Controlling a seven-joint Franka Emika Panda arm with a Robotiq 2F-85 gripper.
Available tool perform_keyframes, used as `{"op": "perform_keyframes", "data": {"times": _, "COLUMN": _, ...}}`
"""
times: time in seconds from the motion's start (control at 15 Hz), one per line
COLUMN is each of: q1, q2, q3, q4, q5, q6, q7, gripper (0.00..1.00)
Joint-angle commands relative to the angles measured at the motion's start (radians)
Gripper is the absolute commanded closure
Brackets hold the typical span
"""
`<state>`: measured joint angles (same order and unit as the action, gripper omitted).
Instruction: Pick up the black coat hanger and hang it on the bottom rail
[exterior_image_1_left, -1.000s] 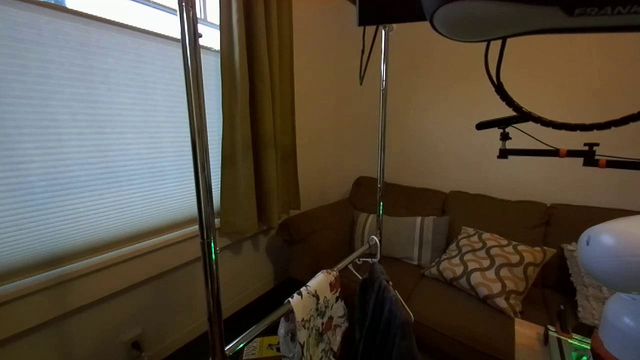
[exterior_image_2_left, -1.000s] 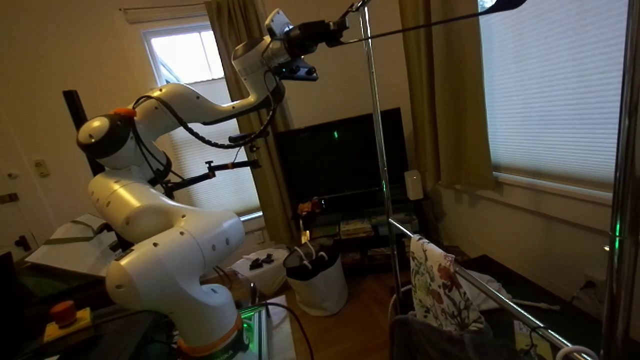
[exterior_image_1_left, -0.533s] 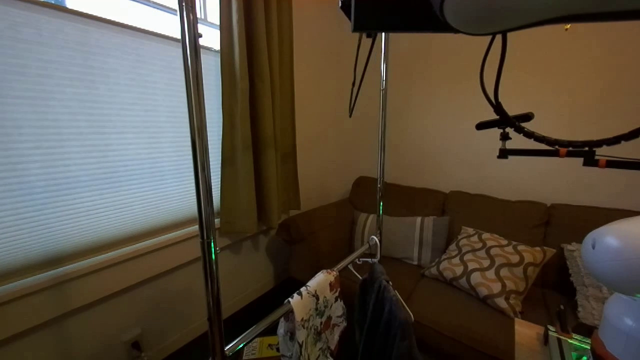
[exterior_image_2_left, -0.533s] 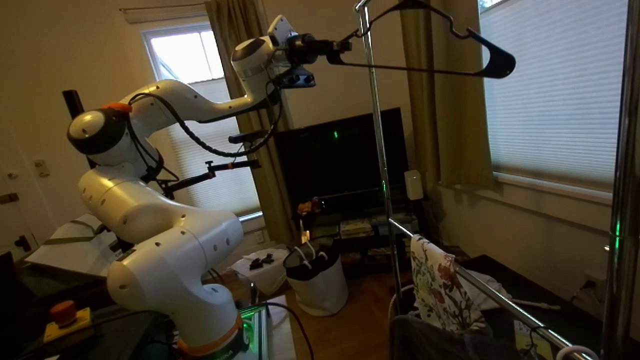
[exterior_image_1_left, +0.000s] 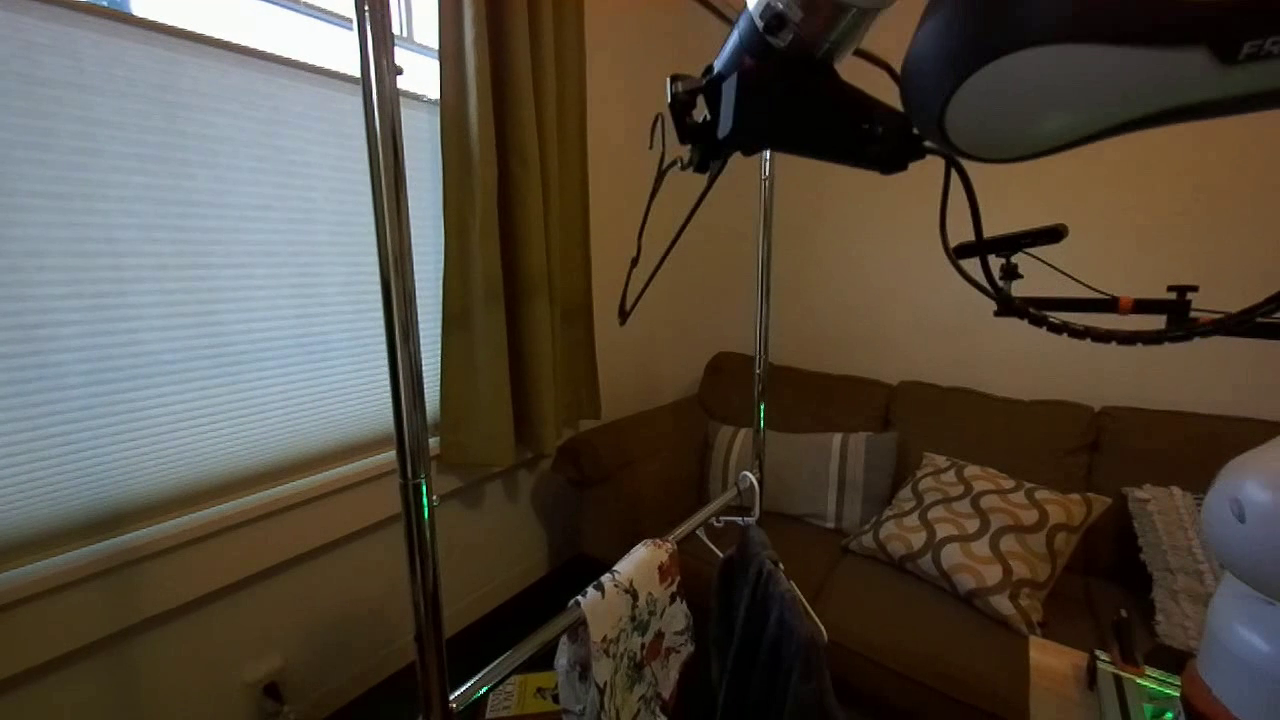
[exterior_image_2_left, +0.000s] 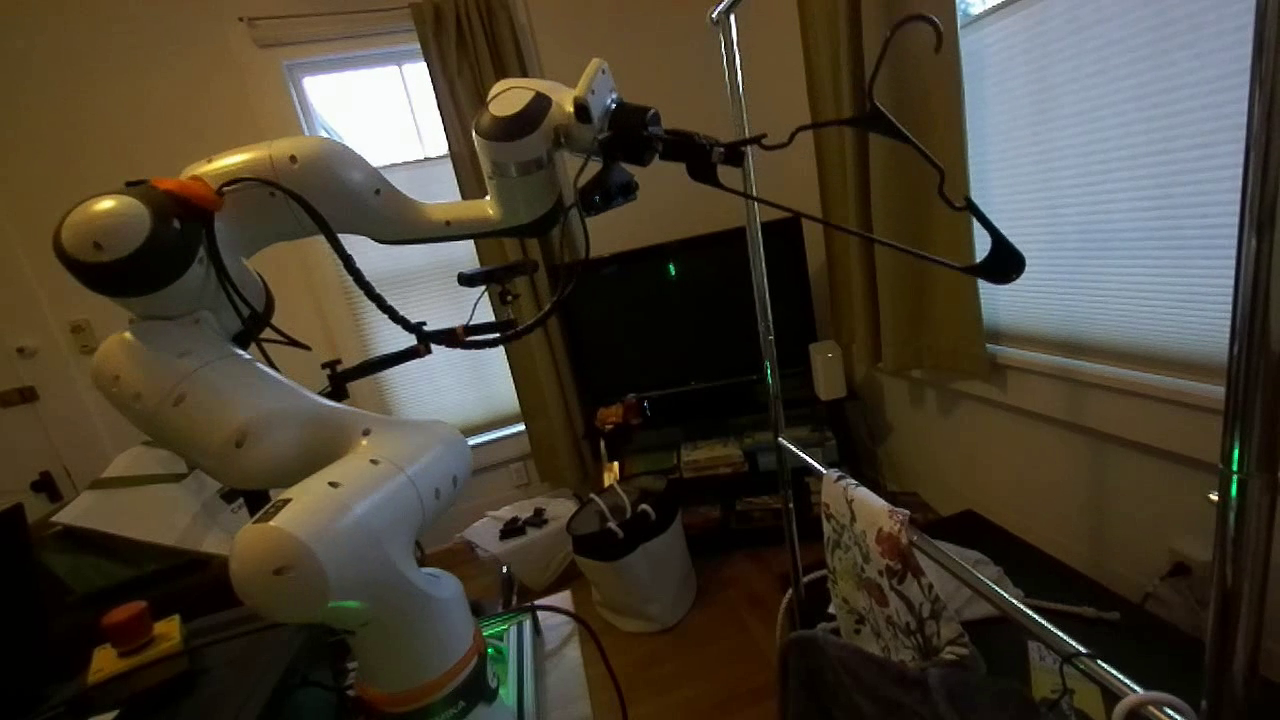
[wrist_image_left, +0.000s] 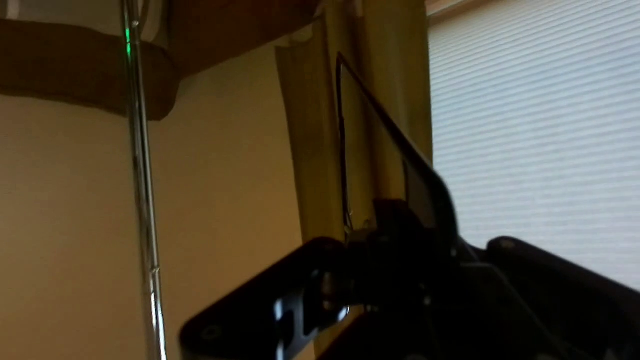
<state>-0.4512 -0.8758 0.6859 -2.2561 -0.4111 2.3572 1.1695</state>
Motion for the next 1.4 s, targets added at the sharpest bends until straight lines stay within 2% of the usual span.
{"op": "perform_keyframes", "data": {"times": 0.0, "q1": 0.184, "q2": 0.032, "q3": -0.119, "q4": -0.13, "q5": 0.034, "q6": 0.123, "q7": -0.045, "gripper": 0.99}}
{"op": "perform_keyframes", "data": {"times": 0.33, "q1": 0.454, "q2": -0.001, "q3": -0.294, "q4": -0.25, "q5": 0.15, "q6": 0.159, "q7": -0.214, "gripper": 0.99}}
{"op": "perform_keyframes", "data": {"times": 0.53, "q1": 0.606, "q2": -0.029, "q3": -0.405, "q4": -0.269, "q5": 0.275, "q6": 0.108, "q7": -0.392, "gripper": 0.99}}
{"op": "perform_keyframes", "data": {"times": 0.6, "q1": 0.633, "q2": -0.012, "q3": -0.44, "q4": -0.232, "q5": 0.307, "q6": 0.053, "q7": -0.475, "gripper": 0.99}}
{"op": "perform_keyframes", "data": {"times": 0.67, "q1": 0.528, "q2": 0.001, "q3": -0.353, "q4": -0.235, "q5": 0.28, "q6": 0.116, "q7": -0.388, "gripper": 0.94}}
{"op": "perform_keyframes", "data": {"times": 0.8, "q1": 0.572, "q2": -0.011, "q3": -0.399, "q4": -0.229, "q5": 0.325, "q6": 0.079, "q7": -0.474, "gripper": 0.94}}
{"op": "perform_keyframes", "data": {"times": 1.0, "q1": 0.58, "q2": -0.011, "q3": -0.407, "q4": -0.229, "q5": 0.332, "q6": 0.076, "q7": -0.491, "gripper": 0.94}}
{"op": "perform_keyframes", "data": {"times": 1.07, "q1": 0.58, "q2": -0.01, "q3": -0.407, "q4": -0.229, "q5": 0.332, "q6": 0.076, "q7": -0.491, "gripper": 0.99}}
{"op": "perform_keyframes", "data": {"times": 1.2, "q1": 0.626, "q2": -0.041, "q3": -0.444, "q4": -0.239, "q5": 0.341, "q6": -0.042, "q7": -0.612, "gripper": 0.99}}
{"op": "perform_keyframes", "data": {"times": 1.33, "q1": 0.637, "q2": -0.073, "q3": -0.467, "q4": -0.24, "q5": 0.359, "q6": -0.168, "q7": -0.73, "gripper": 0.99}}
